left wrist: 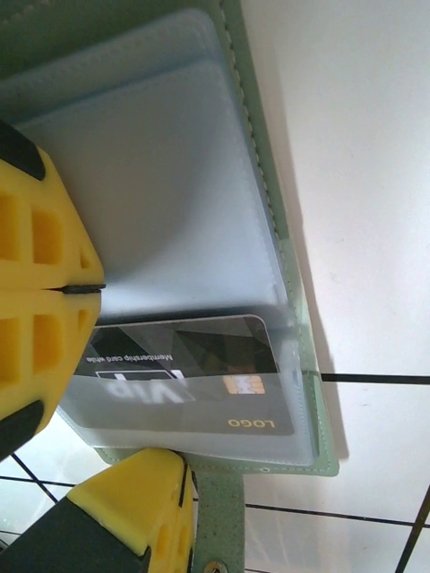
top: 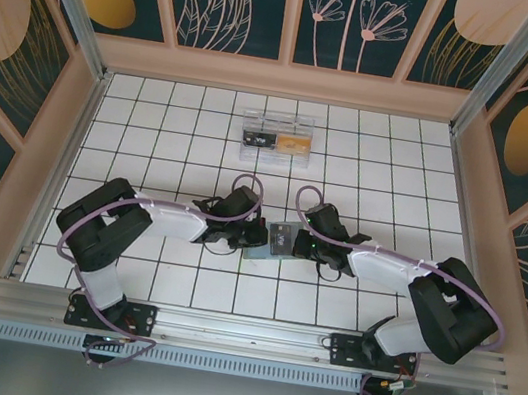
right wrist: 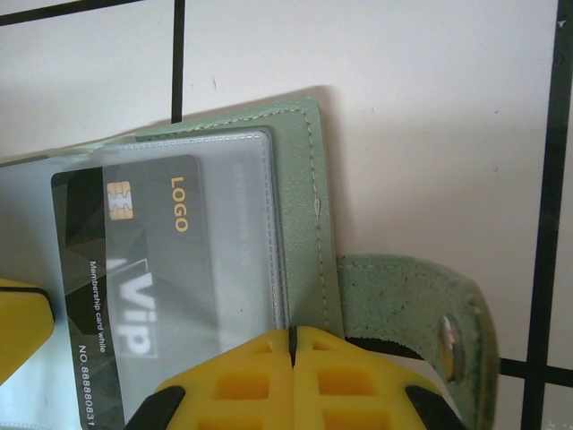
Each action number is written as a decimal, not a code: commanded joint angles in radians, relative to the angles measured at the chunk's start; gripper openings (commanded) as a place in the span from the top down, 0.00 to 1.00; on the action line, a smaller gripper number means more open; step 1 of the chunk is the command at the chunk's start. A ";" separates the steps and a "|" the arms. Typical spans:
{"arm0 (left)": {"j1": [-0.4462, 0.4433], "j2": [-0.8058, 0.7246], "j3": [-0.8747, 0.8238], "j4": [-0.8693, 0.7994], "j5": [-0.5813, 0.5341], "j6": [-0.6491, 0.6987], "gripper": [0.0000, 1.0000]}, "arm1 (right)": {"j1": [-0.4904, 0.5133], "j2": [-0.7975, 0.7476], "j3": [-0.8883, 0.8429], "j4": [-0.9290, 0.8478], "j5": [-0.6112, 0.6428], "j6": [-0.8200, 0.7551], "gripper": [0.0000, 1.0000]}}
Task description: Take the credit cards out of the card holder
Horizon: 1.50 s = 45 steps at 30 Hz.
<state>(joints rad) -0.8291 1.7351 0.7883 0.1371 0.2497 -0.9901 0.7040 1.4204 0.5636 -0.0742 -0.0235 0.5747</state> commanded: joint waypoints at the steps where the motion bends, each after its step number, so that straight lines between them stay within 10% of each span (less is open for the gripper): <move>1: 0.010 -0.051 -0.021 -0.019 -0.011 0.016 1.00 | 0.008 0.031 0.002 -0.049 0.017 -0.002 1.00; 17: 0.008 -0.043 -0.029 0.148 0.076 -0.036 0.76 | 0.063 -0.004 0.099 -0.110 0.083 -0.042 1.00; 45: -0.008 0.071 0.039 -0.032 -0.018 -0.021 0.73 | 0.074 0.080 0.076 -0.072 0.046 -0.024 1.00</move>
<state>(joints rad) -0.8314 1.7844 0.8177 0.2081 0.2882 -1.0286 0.7681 1.4879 0.6609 -0.1356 0.0322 0.5480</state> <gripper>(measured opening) 0.274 0.055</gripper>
